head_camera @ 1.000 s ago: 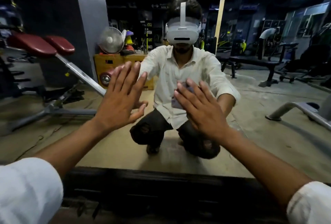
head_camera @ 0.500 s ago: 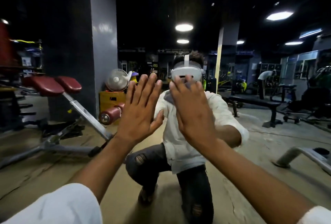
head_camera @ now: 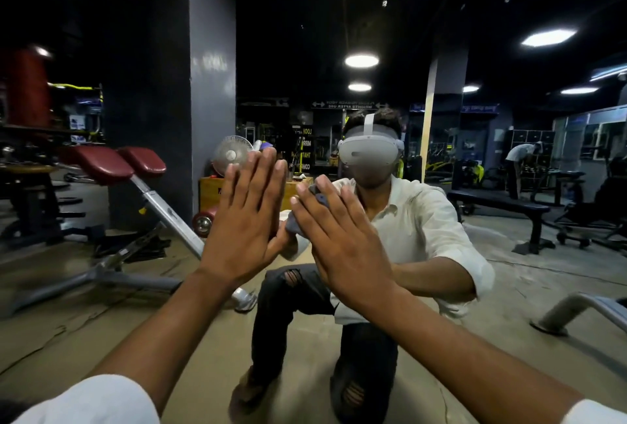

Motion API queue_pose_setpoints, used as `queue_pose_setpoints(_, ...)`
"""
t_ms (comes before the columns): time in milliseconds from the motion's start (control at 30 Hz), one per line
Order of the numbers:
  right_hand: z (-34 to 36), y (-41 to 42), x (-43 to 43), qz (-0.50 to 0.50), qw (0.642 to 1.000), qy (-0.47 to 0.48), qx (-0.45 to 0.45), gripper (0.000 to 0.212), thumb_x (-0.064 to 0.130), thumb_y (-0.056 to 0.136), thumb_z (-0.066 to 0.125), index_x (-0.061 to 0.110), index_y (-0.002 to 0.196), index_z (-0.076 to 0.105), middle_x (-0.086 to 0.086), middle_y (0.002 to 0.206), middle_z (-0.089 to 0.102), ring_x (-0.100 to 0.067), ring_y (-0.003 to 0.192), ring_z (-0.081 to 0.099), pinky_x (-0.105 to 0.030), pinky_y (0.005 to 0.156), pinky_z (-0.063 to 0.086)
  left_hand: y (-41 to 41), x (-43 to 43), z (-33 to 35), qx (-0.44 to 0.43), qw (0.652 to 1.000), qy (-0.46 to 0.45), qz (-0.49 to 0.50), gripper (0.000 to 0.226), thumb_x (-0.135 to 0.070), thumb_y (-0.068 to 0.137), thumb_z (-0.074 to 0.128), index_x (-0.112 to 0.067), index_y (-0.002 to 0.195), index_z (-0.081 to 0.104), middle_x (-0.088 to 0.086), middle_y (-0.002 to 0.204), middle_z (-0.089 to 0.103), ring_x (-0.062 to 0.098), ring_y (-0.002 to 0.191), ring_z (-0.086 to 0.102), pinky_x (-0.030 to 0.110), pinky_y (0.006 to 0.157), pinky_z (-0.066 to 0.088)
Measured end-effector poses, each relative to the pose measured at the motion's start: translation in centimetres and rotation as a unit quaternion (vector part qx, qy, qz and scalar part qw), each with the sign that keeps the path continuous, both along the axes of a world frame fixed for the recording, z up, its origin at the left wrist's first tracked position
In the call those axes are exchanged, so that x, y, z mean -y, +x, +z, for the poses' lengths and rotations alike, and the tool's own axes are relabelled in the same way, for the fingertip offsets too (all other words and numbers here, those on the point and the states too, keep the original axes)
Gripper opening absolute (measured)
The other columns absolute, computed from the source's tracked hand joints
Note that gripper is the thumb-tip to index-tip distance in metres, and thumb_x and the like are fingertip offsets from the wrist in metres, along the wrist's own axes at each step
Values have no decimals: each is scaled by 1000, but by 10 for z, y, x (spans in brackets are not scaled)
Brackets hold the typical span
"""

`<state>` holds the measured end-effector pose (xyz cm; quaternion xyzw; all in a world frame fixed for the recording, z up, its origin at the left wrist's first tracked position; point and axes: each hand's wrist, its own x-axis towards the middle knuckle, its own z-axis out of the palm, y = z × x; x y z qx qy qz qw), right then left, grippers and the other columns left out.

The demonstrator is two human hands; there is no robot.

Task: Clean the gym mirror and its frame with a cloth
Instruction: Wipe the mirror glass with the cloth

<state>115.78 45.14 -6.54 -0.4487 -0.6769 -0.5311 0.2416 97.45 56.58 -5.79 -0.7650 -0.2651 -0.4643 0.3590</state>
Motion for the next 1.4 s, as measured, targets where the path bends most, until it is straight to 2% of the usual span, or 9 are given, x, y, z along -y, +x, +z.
queue_pose_setpoints(233, -53, 8, 5, 0, 1000, -19, 3, 70, 18, 100, 57, 6, 164, 30, -13, 174, 20, -37, 161, 13, -57, 128, 23, -1, -1, -7, 10, 1000, 2, -25, 82, -53, 107, 32, -3, 169, 11, 20, 177, 0, 37, 165, 4, 62, 131, 8)
queue_pose_setpoints(367, -71, 13, 8, -22, 998, -31, 41, 71, 17, 97, 59, 7, 163, 34, -13, 173, 21, -36, 161, 15, -54, 130, 16, 1, -4, -9, 18, 999, 3, -34, 80, -55, 109, 28, -2, 168, 14, 21, 177, 3, 38, 165, 5, 63, 131, 10)
queue_pose_setpoints(500, -53, 29, 23, -54, 986, -69, 144, 68, 29, 104, 55, 11, 165, 31, -10, 174, 19, -34, 162, 14, -55, 129, 17, -2, -10, -11, 12, 999, 17, -50, 83, -50, 107, 46, -3, 168, 16, 21, 177, 5, 37, 165, 7, 62, 131, 9)
queue_pose_setpoints(700, -60, 13, 29, -62, 995, 25, -81, 71, 10, 95, 61, 6, 162, 36, -12, 172, 25, -37, 160, 21, -59, 127, 22, -6, -13, -14, 5, 997, 18, -72, 86, -52, 106, 50, -3, 168, 17, 21, 176, 7, 38, 164, 7, 60, 132, 8)
queue_pose_setpoints(900, -169, 22, 30, -100, 968, -161, 167, 63, 29, 110, 51, 19, 167, 26, -3, 176, 16, -25, 162, 13, -55, 131, -4, -15, -25, -34, -137, 983, 91, -87, 99, -63, 98, 50, 3, 166, 20, 27, 174, 12, 49, 161, 10, 75, 125, 11)
queue_pose_setpoints(1000, -153, 22, 39, -103, 976, -172, 80, 60, 22, 113, 43, 28, 168, 19, 6, 177, 9, -24, 163, 7, -73, 118, 14, -17, -29, -38, -143, 980, 106, -85, 98, -63, 98, 50, 2, 166, 20, 26, 174, 13, 48, 161, 11, 75, 125, 12)
queue_pose_setpoints(1167, -136, 24, 46, -108, 986, -127, 25, 58, 25, 110, 28, 12, 167, 23, -8, 176, 14, -32, 162, 10, -58, 128, 16, -17, -25, -36, -136, 981, 108, -84, 97, -63, 98, 50, -1, 167, 21, 23, 175, 13, 46, 162, 10, 73, 126, 12)
queue_pose_setpoints(1300, -107, 41, 35, -30, 929, -297, 218, 53, 32, 117, 23, 25, 169, 15, -3, 176, 15, -18, 163, 8, -44, 132, 1, -17, -22, -34, -131, 982, 107, -87, 97, -61, 97, 53, -1, 167, 22, 22, 175, 13, 44, 162, 12, 72, 126, 13)
queue_pose_setpoints(1400, -35, 52, 50, -91, 979, -129, 132, 60, 21, 110, 33, 13, 168, 18, -7, 176, 11, -28, 163, 7, -54, 132, 7, -18, -17, -35, -121, 984, 89, -95, 92, -57, 97, 56, -3, 166, 28, 20, 175, 17, 42, 162, 17, 71, 126, 17)
